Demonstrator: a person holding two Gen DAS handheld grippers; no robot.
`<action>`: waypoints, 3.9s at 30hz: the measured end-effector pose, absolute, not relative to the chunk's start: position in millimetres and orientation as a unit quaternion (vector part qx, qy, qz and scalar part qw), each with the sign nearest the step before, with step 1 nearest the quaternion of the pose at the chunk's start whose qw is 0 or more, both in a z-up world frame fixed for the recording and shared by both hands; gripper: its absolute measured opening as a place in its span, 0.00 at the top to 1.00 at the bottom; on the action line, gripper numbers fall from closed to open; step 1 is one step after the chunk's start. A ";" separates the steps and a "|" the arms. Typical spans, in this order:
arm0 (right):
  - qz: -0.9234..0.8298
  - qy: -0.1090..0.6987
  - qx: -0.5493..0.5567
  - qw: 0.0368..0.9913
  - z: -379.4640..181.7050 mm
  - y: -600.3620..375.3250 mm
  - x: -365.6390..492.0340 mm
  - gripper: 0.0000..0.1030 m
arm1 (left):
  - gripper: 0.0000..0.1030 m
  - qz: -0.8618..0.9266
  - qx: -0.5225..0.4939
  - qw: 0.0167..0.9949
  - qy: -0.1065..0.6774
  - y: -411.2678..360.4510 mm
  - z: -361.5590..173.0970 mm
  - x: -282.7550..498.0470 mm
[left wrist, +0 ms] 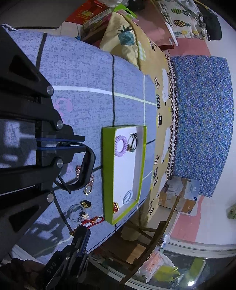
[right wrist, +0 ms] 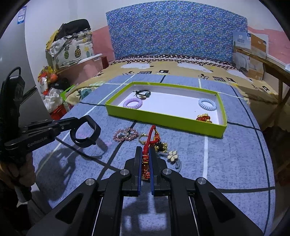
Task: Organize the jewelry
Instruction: 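Carry the watch band and tassel keychain into the green box and open both tools, then move both tools back toward the remaining jewelry beside the box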
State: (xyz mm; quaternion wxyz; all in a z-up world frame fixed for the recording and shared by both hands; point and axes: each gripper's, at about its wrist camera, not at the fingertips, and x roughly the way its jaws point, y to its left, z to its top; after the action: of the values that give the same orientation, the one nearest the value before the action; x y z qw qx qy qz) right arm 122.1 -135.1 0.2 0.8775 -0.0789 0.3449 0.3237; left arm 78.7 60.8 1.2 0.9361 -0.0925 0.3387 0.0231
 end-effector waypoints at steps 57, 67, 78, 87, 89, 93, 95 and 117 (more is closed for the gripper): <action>0.247 0.397 -0.075 0.881 -26.2 -146.2 319.3 0.93 | 0.96 -0.001 -0.042 0.912 0.407 40.8 -23.4 293.8; 0.250 0.385 -0.071 0.885 -15.0 -147.6 308.2 0.84 | 0.95 -0.003 -0.058 0.920 0.387 45.9 -10.5 280.3; 0.258 0.340 -0.053 0.903 20.2 -162.8 248.7 0.83 | 0.95 -0.012 -0.073 0.940 0.333 46.3 20.4 210.1; 0.267 0.314 -0.057 0.909 34.7 -169.3 192.9 0.83 | 0.95 -0.008 -0.065 0.948 0.312 43.0 25.7 151.7; 0.269 0.309 -0.058 0.910 35.4 -170.8 181.3 0.83 | 0.95 -0.005 -0.060 0.950 0.306 41.4 26.6 140.4; 0.273 0.303 -0.052 0.911 35.7 -176.2 159.2 0.82 | 0.95 -0.004 -0.059 0.953 0.296 39.1 28.1 117.8; 0.275 0.301 -0.051 0.912 35.4 -178.8 150.6 0.82 | 0.95 -0.004 -0.059 0.954 0.293 38.3 27.5 108.6; 0.285 0.324 -0.045 0.901 16.5 -196.0 116.6 0.74 | 0.81 -0.018 -0.066 0.950 0.306 31.9 9.8 66.6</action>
State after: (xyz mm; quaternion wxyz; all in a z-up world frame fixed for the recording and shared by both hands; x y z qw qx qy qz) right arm 116.6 -196.0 16.5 0.9008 -0.0451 0.3244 0.2852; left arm 66.6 31.9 9.8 0.9495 -0.0662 0.3061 -0.0179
